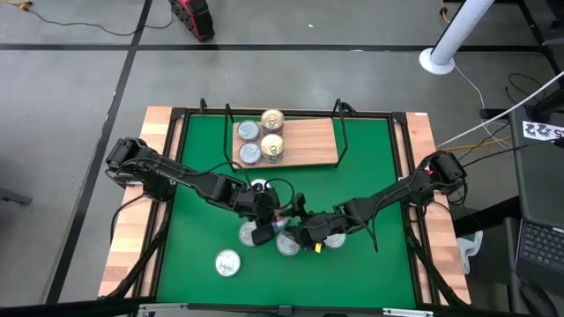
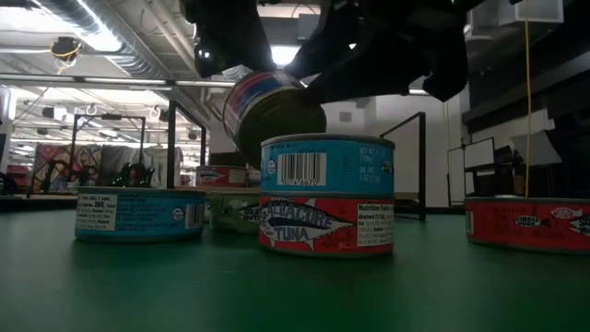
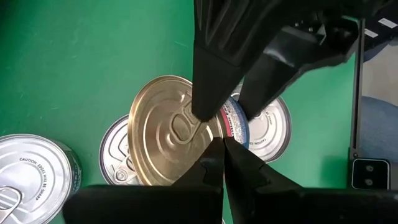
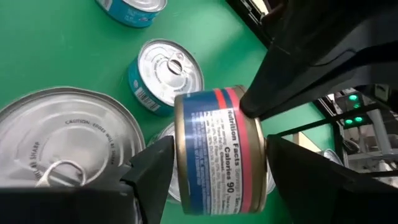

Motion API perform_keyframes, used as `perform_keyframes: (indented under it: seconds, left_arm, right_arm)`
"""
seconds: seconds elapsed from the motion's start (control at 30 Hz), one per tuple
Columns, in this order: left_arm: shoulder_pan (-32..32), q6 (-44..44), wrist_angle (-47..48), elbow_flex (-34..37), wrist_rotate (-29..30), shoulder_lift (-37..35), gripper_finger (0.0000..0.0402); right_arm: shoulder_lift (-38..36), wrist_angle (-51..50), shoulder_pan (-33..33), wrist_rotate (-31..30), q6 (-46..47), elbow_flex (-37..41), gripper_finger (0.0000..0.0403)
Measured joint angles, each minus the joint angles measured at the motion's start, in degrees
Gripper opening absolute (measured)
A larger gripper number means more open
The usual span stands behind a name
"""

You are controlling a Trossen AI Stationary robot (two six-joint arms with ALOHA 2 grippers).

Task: Stack canned seafood by type on shelf
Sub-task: Stack the blue-pink tuna can on top of the blue-pink tuna can on the shelf

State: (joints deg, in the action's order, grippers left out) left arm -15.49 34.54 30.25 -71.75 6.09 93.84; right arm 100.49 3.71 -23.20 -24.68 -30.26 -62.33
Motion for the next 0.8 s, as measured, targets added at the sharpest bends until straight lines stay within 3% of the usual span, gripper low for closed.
perform_keyframes:
  seconds: [0.6,0.8]
  left_arm:
    - [0.02,0.04,-2.42,0.0,0.0,0.0,0.0]
    - [0.04,0.0,-2.64,0.0,-0.02,0.0,0.0]
  right_arm:
    - [0.04,-0.6,1.1,-0.19,-0.15,0.02,0.0253]
    - [0.04,-0.75,1.18,0.27,-0.15,0.04,0.0208]
